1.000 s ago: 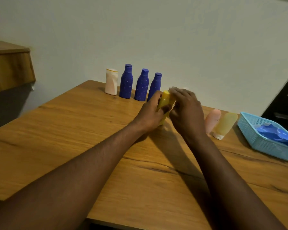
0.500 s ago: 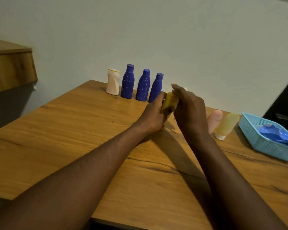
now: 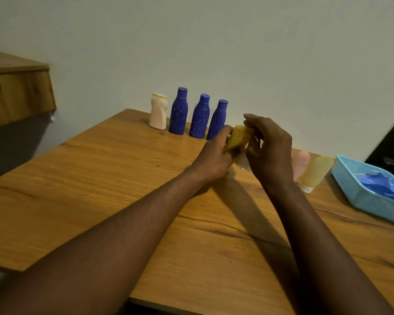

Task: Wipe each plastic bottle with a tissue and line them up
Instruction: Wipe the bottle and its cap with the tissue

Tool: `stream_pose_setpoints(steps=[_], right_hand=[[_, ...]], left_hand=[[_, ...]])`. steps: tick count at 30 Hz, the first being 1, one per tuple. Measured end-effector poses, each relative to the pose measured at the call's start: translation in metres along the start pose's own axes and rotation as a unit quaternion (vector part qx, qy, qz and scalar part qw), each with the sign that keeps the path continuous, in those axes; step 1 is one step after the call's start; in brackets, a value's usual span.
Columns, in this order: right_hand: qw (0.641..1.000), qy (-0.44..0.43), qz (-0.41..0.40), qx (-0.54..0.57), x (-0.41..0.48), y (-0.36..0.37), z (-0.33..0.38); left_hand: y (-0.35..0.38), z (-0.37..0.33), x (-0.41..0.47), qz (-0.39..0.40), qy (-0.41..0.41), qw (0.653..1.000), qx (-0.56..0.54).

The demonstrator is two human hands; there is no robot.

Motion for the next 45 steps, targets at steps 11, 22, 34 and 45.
stream_pose_setpoints(steps=[11,22,34,45], right_hand=[[0.986,0.121,-0.081,0.086,-0.010,-0.016,-0.041],[0.958,0.226,0.167,0.059,-0.033,0.036,-0.063],[0.907,0.209,0.365,0.009,-0.050,0.068,-0.061],[0.994,0.094,0.039,0.026,-0.022,0.029,-0.045]], left_hand=[[-0.006,0.009,0.000,-0.003,-0.053,0.997,-0.047],[-0.009,0.025,0.005,0.007,-0.079,0.997,-0.001],[-0.009,0.025,0.008,0.007,-0.081,0.997,-0.006],[-0.005,0.023,0.005,0.025,-0.081,0.995,-0.049]])
Point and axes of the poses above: each hand's wrist, its own x-axis towards the middle knuckle, its own y-axis out of the palm, z = x × y, the point moved 10 cm from there along x, towards the middle knuckle, and after that the axes turned 9 degrees about -y, right-handed, at the moved point
